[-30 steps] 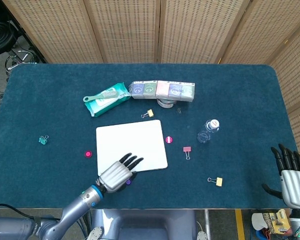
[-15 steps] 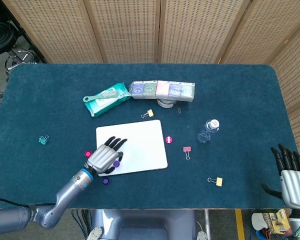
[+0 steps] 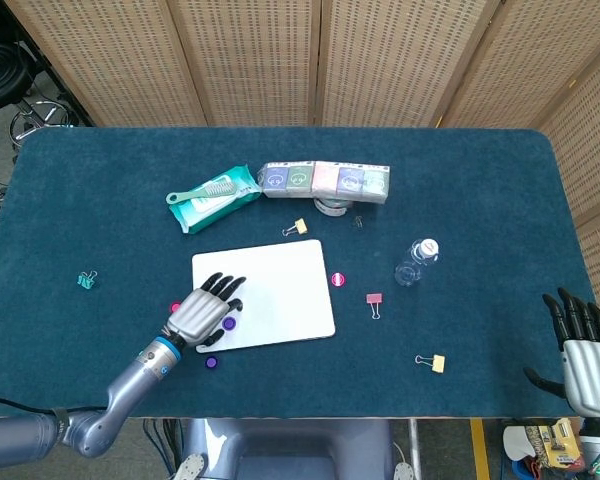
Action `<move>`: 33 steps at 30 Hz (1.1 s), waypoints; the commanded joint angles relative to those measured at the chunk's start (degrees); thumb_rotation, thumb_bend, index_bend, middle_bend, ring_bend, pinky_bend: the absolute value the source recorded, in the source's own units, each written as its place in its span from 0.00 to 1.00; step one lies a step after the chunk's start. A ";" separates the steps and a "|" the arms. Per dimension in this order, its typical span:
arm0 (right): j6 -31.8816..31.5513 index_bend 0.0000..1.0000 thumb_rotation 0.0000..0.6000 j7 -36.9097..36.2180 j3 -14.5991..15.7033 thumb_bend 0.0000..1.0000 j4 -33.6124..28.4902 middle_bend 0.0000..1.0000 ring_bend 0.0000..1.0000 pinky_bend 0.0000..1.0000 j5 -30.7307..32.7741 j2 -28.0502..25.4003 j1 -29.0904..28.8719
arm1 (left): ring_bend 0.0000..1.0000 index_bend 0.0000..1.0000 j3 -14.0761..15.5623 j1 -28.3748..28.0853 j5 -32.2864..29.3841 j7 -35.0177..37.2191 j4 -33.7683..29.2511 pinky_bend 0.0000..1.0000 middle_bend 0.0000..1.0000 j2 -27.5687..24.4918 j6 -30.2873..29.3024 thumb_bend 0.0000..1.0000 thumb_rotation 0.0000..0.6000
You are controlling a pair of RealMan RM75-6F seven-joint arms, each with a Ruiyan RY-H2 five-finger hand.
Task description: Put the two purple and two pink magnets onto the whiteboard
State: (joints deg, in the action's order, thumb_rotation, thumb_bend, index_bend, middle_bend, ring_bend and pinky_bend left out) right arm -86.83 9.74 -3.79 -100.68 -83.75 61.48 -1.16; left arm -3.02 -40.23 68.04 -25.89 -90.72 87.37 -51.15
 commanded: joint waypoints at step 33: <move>0.36 0.03 1.00 0.43 0.07 0.00 -0.23 0.00 0.00 0.00 0.37 0.07 -0.08 | 0.00 0.31 11.45 5.29 23.73 0.27 -2.51 0.00 0.00 -6.30 -3.96 0.33 1.00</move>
State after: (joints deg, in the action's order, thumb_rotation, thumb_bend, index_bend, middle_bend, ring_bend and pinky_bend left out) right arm -86.47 10.16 -3.72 -100.91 -83.38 61.55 -1.23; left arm 8.45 -34.99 91.85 -25.52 -93.33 80.96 -55.21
